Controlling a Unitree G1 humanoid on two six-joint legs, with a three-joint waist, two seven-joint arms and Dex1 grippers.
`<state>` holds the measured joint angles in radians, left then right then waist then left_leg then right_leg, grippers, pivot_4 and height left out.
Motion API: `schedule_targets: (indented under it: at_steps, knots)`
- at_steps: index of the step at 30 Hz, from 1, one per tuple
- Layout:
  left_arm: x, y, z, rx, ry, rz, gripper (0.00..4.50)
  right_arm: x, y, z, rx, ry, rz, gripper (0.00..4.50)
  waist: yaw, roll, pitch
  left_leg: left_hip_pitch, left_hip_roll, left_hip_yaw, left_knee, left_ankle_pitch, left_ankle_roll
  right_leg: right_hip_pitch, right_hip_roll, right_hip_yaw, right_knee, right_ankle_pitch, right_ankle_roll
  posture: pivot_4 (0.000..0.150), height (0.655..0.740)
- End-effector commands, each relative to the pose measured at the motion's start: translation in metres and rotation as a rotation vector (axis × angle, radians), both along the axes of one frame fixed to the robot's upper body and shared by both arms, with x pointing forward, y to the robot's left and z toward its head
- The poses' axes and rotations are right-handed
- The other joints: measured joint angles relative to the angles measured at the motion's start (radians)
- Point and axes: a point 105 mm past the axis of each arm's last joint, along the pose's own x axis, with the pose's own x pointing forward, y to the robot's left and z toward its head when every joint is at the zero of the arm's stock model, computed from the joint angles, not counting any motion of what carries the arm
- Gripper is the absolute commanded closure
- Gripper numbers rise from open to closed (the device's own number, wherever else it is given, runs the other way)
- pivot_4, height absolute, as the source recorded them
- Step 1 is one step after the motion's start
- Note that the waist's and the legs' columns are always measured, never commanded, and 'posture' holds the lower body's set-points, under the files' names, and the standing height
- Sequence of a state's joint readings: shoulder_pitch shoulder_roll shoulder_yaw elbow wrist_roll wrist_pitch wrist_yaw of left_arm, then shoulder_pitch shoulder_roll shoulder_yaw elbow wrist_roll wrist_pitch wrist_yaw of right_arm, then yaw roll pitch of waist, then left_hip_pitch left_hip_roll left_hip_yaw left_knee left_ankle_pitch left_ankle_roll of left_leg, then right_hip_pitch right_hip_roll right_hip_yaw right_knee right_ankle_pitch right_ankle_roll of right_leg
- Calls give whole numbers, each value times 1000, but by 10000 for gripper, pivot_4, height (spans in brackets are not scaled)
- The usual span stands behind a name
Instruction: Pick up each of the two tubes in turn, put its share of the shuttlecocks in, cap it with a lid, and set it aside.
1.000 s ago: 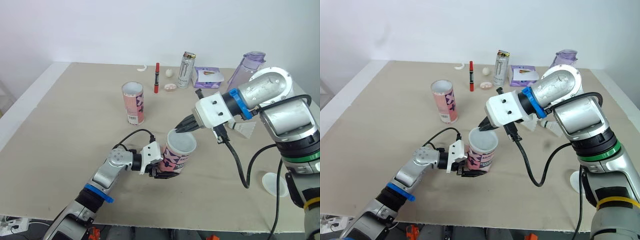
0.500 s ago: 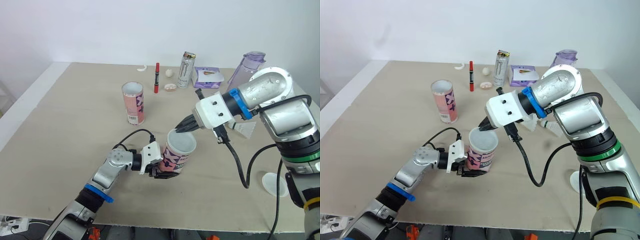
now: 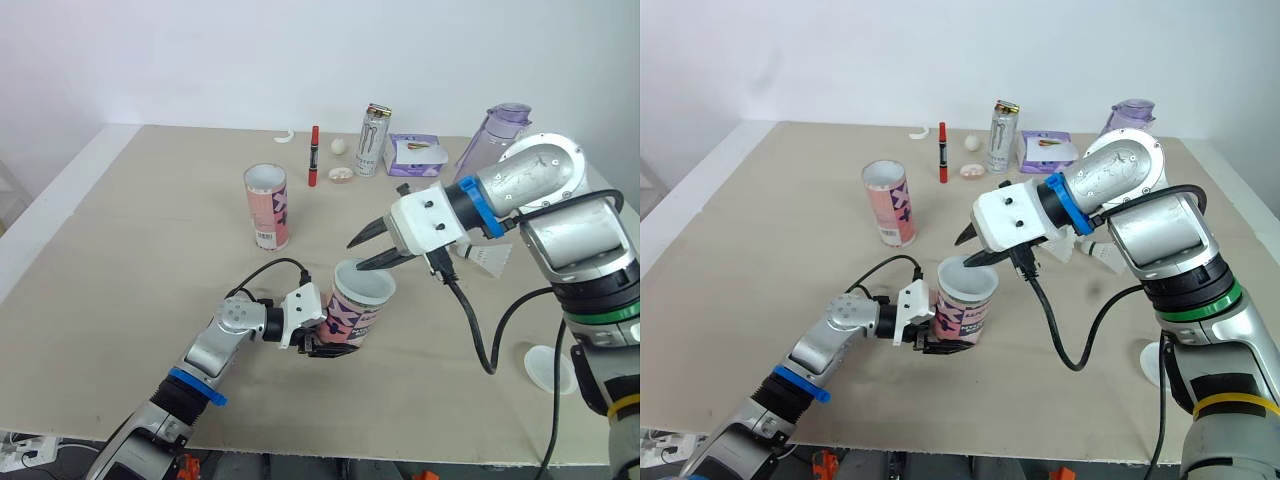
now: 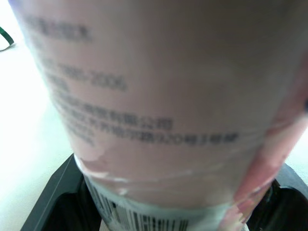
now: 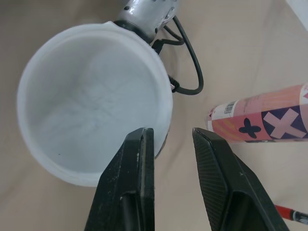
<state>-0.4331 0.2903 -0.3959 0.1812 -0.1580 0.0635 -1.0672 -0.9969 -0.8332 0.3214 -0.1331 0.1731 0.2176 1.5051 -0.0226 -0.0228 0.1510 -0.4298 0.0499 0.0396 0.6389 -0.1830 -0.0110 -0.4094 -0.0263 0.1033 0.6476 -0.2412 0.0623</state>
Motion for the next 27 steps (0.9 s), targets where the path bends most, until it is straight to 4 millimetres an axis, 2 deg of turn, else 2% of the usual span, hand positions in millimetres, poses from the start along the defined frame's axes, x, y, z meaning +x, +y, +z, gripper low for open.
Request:
schedule_targets:
  at_steps: [1,9,14,17,20,21,22,27]
  knots:
    - [-2,13,-30,105,84,48,13756,-4,-5,26,82,-25,-27,30188,0,0,0,0,0,0,0,0,0,0,0,0,0,0,0,1500,7400]
    - [-1,13,-30,107,87,45,13756,-8,-6,42,133,-6,-57,30188,0,0,0,-1,0,0,-1,0,0,0,0,0,0,0,-1,1500,7400]
    - [-2,14,-31,108,87,47,13756,-25,-2,49,195,108,-33,30188,0,0,0,-1,0,0,-2,0,0,0,0,0,0,-1,-1,1500,7400]
    - [-2,14,-31,108,88,49,13756,-35,-5,44,173,181,-31,30188,0,0,0,-1,0,0,-2,0,0,0,0,0,0,-1,-1,1500,7400]
    - [-2,15,-31,107,90,50,13756,-40,-5,36,165,224,-35,37763,0,0,0,-1,0,1,-2,0,-1,0,-1,0,-1,-1,-2,1500,7400]
    - [-2,15,-31,107,90,50,13756,-40,-5,32,159,236,-42,42033,0,0,0,-1,0,0,-2,0,-1,0,-1,0,-1,-1,-1,1500,7400]
    - [-2,14,-31,107,90,50,13756,-39,-6,27,149,242,-53,44445,-1,-1,0,-1,0,0,-2,-1,-1,-1,-1,-1,-1,-2,0,1500,7400]
    - [-2,14,-31,108,90,49,13756,-34,-8,12,110,249,-83,44445,-1,0,0,-1,0,0,-2,-1,-1,-1,-1,0,-1,-3,2,1500,7400]
